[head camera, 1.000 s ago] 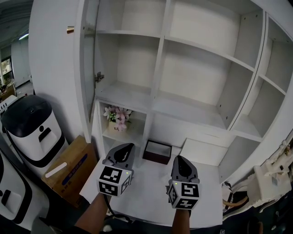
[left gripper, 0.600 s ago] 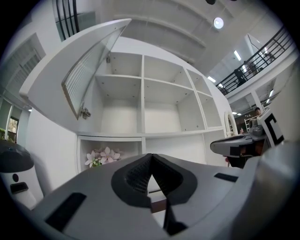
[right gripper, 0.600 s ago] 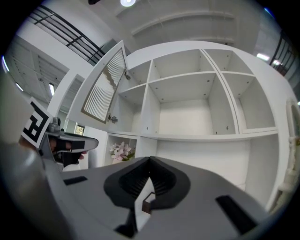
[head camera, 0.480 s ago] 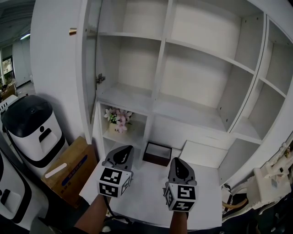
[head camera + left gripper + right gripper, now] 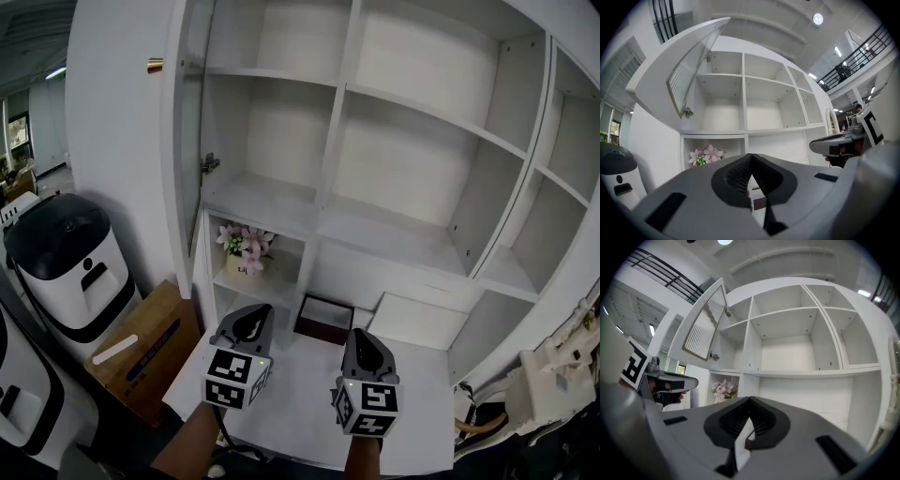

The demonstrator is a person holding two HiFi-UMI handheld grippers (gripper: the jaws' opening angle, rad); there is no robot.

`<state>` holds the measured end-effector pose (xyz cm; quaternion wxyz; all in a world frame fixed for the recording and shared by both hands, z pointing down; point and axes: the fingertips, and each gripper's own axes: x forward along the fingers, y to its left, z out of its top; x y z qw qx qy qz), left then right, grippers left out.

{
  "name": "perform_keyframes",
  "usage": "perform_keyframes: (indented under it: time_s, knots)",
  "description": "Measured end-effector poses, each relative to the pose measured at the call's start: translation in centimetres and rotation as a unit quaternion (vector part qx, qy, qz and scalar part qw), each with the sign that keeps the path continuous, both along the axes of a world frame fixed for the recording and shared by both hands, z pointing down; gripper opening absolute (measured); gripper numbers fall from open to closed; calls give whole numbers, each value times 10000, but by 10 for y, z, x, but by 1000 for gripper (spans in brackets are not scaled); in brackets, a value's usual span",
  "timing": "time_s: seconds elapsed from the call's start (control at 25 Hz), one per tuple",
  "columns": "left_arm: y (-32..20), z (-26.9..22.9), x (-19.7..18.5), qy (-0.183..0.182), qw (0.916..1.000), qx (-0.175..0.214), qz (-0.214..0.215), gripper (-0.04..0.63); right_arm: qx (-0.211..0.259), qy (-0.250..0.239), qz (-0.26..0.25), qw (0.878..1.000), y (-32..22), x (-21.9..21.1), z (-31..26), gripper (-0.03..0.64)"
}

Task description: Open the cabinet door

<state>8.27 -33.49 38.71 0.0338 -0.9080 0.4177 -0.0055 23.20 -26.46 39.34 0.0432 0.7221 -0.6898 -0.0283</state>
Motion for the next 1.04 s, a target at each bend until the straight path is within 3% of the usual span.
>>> perform_keyframes:
  time_s: [0.36,1.04]
  knots:
    - [-4,-1,-1,151,9999,-63,34,8,6,-77,3,10000,-4,0,0,20]
    - [-5,4,0,-19,10000,-34,44,8,-5,-55,44,10000,-9,-2,1,20]
